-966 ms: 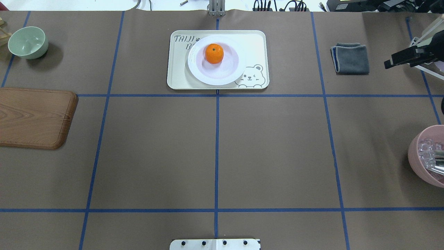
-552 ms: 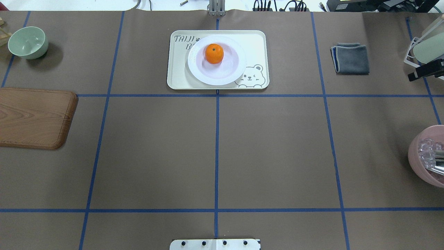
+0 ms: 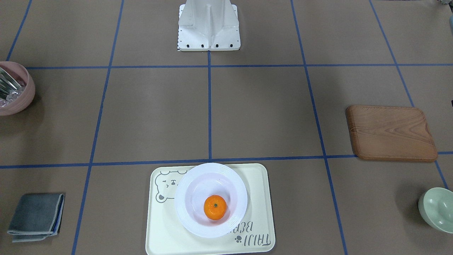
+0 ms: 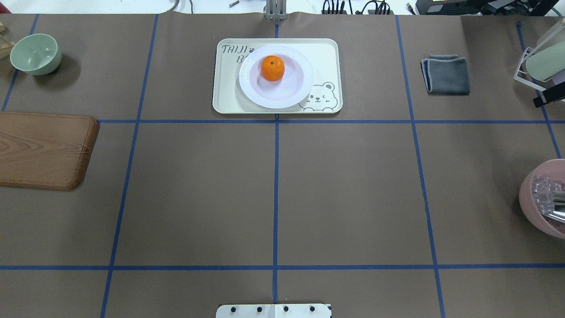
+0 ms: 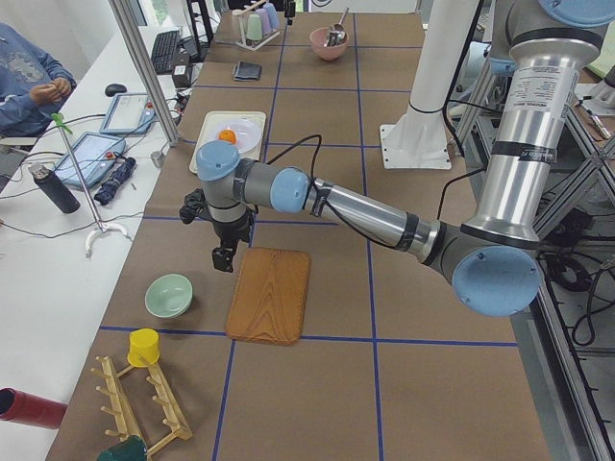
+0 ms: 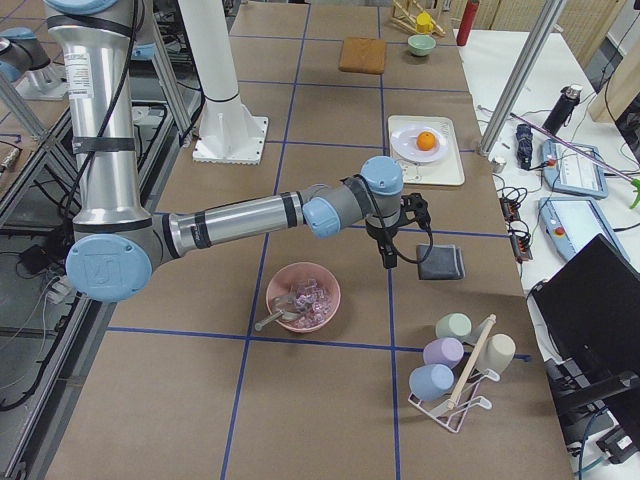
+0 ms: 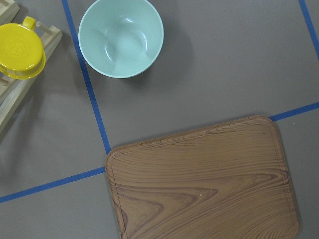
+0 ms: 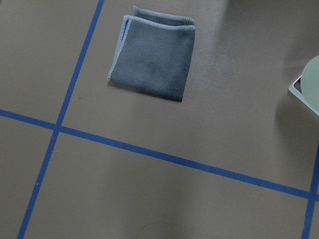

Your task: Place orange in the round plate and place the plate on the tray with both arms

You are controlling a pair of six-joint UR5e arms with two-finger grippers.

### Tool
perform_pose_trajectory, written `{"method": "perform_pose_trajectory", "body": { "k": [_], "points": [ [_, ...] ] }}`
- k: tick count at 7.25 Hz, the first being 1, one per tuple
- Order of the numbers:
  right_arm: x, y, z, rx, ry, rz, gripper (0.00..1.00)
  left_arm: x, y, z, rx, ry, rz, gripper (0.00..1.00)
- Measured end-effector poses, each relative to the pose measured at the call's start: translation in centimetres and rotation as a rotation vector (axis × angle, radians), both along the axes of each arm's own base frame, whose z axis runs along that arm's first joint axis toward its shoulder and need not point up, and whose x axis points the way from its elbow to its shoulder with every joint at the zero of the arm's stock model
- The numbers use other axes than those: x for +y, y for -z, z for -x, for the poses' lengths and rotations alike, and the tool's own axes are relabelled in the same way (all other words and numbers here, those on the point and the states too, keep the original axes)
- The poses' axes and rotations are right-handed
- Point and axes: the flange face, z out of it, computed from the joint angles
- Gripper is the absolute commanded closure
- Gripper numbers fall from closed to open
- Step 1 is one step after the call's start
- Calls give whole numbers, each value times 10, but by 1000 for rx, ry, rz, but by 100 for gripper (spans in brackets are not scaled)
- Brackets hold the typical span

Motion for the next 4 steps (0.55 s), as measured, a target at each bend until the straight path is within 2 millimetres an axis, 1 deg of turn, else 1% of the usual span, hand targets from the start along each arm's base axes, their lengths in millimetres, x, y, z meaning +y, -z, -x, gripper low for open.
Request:
{"method": "perform_pose_trajectory", "body": {
  "k": [1, 2, 4],
  "points": [
    [1, 1, 2, 6, 7, 4, 0, 0, -2, -1, 0, 1, 3, 2],
    [1, 1, 1, 10, 8, 12, 0, -2, -9, -1, -1, 0, 6, 2],
    [2, -2, -5, 16, 8, 29, 0, -7, -27, -3, 1, -1, 13, 2]
  ]
}}
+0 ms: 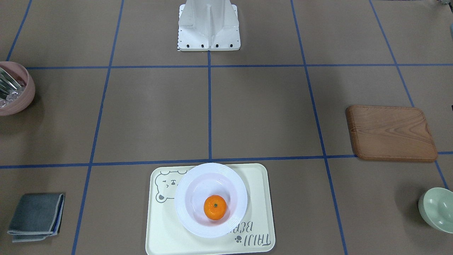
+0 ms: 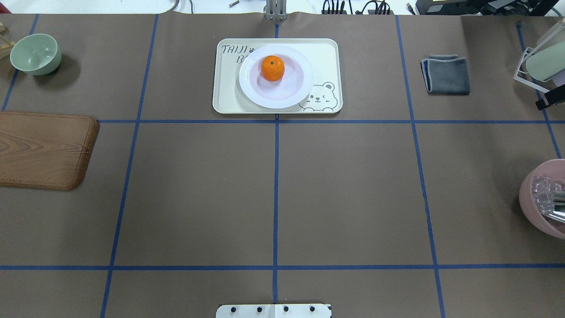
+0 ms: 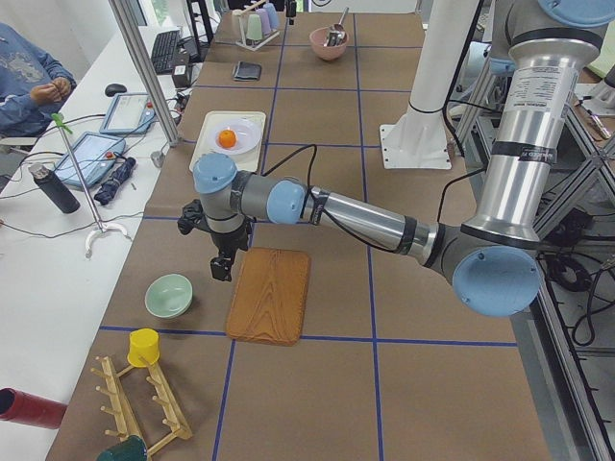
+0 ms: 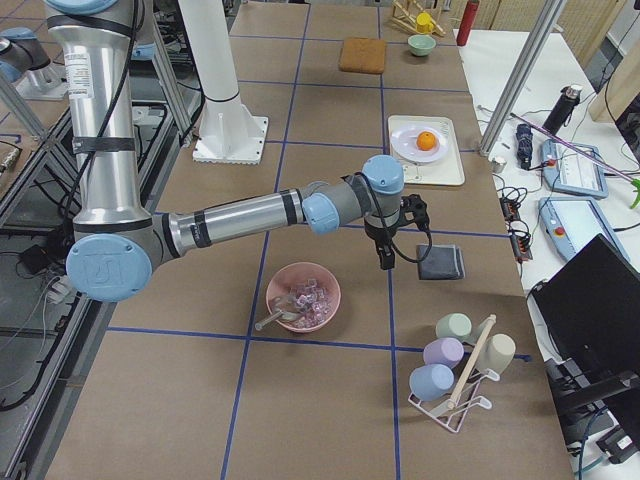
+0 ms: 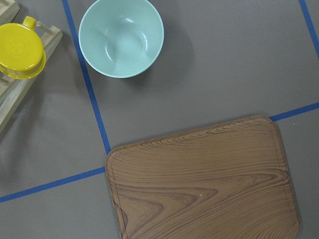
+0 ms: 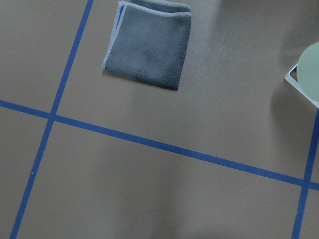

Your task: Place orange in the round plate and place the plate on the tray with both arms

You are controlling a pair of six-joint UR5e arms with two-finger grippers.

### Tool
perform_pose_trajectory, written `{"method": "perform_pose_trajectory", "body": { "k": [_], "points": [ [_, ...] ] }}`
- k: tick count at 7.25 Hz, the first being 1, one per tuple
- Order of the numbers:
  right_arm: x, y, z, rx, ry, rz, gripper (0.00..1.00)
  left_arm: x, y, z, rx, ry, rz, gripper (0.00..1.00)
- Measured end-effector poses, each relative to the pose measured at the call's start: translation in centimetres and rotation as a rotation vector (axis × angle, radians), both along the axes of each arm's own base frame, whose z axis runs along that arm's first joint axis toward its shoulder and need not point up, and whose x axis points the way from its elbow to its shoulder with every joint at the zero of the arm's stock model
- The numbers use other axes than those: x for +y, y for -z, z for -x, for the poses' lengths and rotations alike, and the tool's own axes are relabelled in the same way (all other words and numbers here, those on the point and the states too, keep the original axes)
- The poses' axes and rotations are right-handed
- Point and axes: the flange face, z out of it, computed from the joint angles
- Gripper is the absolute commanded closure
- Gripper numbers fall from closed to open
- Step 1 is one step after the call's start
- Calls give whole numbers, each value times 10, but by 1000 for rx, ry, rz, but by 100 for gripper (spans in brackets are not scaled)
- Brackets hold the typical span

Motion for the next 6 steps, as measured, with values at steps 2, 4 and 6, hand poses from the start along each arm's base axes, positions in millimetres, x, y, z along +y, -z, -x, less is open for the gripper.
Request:
{"method": "perform_pose_trajectory", "body": {
  "k": [2, 4, 6],
  "points": [
    [0, -1, -16, -5, -23, 17, 0, -1, -6, 0, 2, 12, 16, 2],
    [0, -6, -31, -4, -21, 35, 0, -1, -4, 0, 4, 19, 20, 2],
    [1, -13, -43, 15, 13, 33, 0, -1, -3, 0, 4, 20, 17, 2]
  ]
}}
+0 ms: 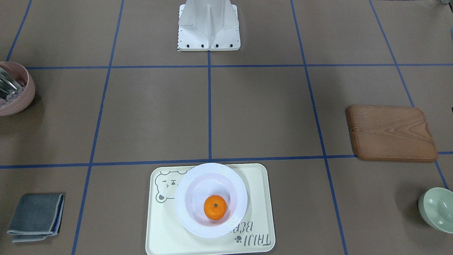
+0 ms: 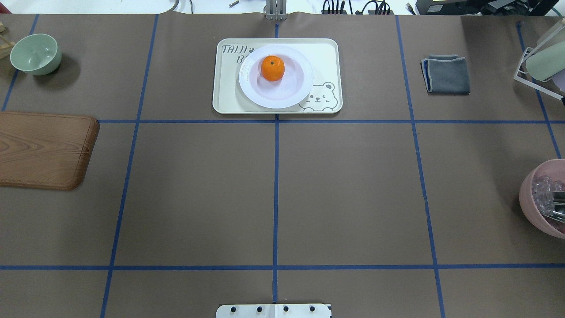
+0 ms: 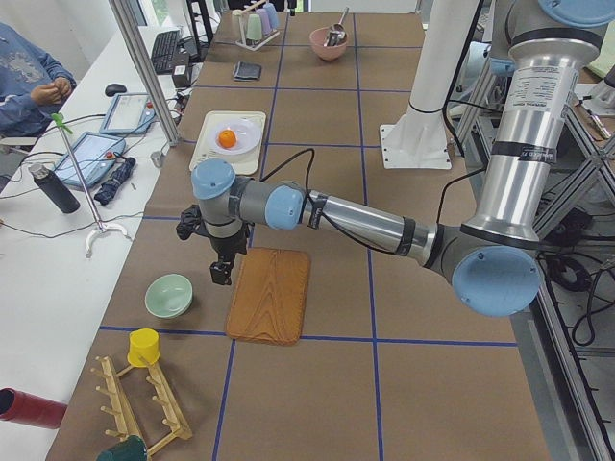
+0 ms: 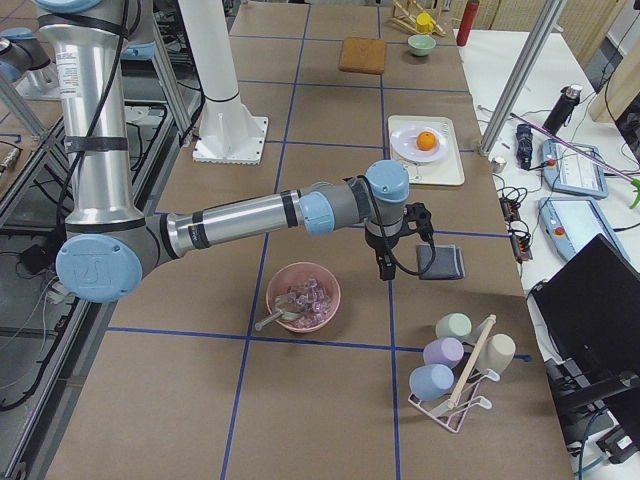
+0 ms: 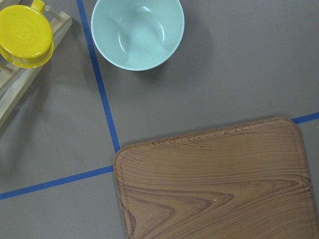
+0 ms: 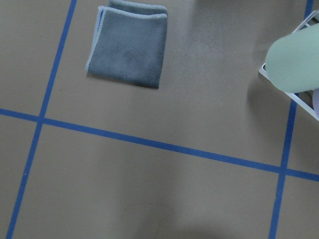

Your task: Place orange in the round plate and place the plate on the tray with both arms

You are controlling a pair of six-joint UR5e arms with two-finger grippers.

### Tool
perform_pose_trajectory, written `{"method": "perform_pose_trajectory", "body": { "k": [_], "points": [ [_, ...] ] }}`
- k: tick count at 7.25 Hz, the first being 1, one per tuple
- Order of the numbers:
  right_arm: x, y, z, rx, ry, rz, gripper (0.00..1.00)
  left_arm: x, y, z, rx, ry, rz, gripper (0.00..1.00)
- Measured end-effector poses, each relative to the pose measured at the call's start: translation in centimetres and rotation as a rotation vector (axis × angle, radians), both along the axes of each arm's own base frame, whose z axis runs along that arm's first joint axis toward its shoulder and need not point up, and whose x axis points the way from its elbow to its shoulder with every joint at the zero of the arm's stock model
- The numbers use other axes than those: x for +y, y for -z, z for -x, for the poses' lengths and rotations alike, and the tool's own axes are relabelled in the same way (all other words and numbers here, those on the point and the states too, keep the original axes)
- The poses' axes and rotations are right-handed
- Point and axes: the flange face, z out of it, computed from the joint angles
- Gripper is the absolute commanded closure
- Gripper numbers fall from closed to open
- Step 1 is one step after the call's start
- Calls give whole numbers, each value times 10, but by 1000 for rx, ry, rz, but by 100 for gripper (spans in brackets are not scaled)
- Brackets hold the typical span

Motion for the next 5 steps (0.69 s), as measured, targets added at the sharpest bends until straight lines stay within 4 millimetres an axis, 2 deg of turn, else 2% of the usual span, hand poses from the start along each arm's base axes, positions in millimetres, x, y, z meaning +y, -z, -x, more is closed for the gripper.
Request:
{"method": "perform_pose_trajectory", "body": {
  "k": [5],
  "points": [
    [-2, 4, -3, 15, 15, -17, 0, 0, 5, 0, 2, 10, -2, 2]
  ]
}}
